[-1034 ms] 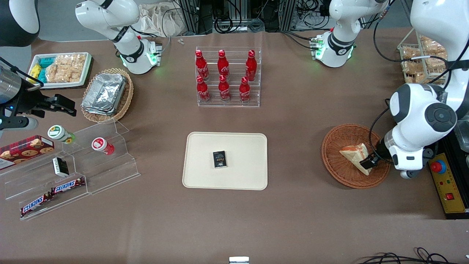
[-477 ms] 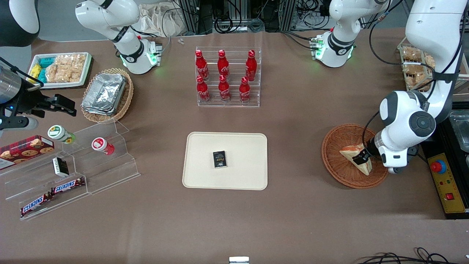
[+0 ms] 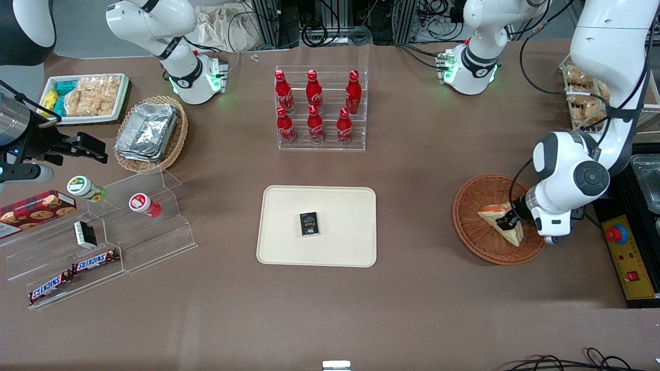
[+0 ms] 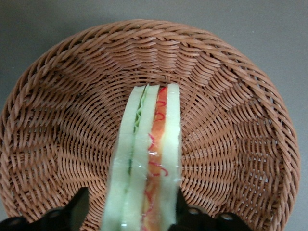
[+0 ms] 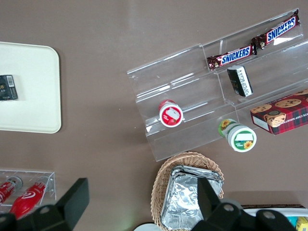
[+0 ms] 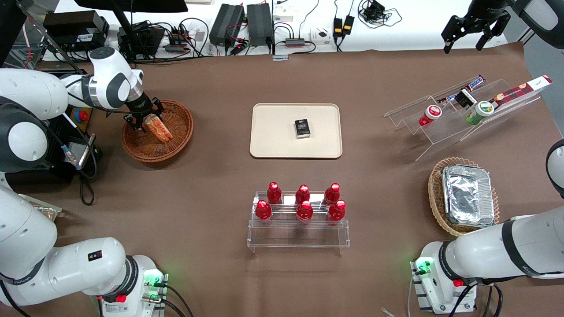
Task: Place sandwich from basket to tray
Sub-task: 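Lift the sandwich up out of the basket with the left gripper, then carry the held sandwich over to the cream tray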
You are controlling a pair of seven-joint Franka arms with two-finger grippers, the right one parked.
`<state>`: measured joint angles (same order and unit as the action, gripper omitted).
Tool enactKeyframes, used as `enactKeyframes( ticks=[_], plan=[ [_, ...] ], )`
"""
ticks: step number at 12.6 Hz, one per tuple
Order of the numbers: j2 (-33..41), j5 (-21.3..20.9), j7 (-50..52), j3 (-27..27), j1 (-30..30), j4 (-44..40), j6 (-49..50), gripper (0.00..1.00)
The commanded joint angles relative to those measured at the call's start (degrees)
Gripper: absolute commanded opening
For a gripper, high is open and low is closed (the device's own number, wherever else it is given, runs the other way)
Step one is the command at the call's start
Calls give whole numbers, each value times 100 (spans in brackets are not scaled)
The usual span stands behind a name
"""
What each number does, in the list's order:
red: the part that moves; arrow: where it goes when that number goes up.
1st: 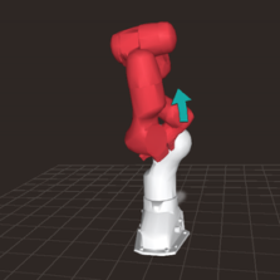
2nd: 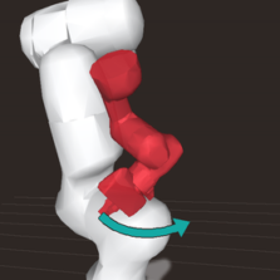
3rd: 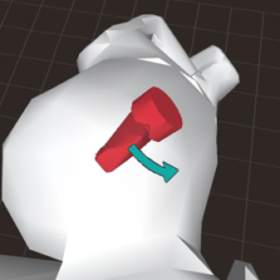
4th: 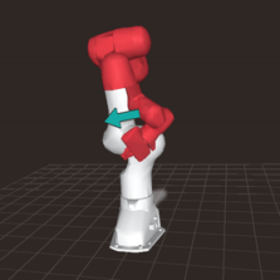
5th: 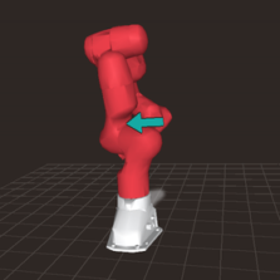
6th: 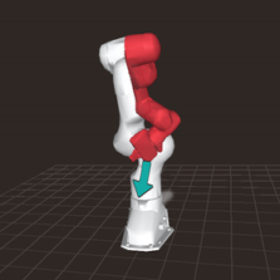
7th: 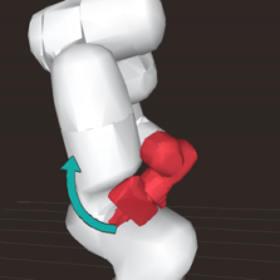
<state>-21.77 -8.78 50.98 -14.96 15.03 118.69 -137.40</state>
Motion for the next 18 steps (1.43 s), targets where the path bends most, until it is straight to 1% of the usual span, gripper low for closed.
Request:
enactKeyframes(
  ticks=[1, 3, 4, 5, 8, 9, 11, 13, 15, 17, 18],
  plan=[
    [23, -19, 61, -33, 35, -64, -68, 0],
    [154, -19, 9, -42, 9, -371, 229, 0],
    [234, -19, -35, -60, 9, -651, 640, 0],
    [261, -1, -149, -77, 0, -1063, 1236, 0],
    [191, 25, -588, -209, -105, -2793, 3336, 0],
    [191, 25, -963, -279, -114, -3285, 3926, 0],
    [191, 69, -2236, -533, -114, -4008, 4606, 0],
    [138, 95, -2452, -1059, -114, -4292, 4871, 0],
    [-45, 8, -2479, -1735, -228, -4284, 4802, 0],
    [-510, 8, -2392, -1818, -867, -4327, 4610, 0],
    [-704, -27, -2156, -1791, -1253, -4319, 4321, 0]
  ],
)
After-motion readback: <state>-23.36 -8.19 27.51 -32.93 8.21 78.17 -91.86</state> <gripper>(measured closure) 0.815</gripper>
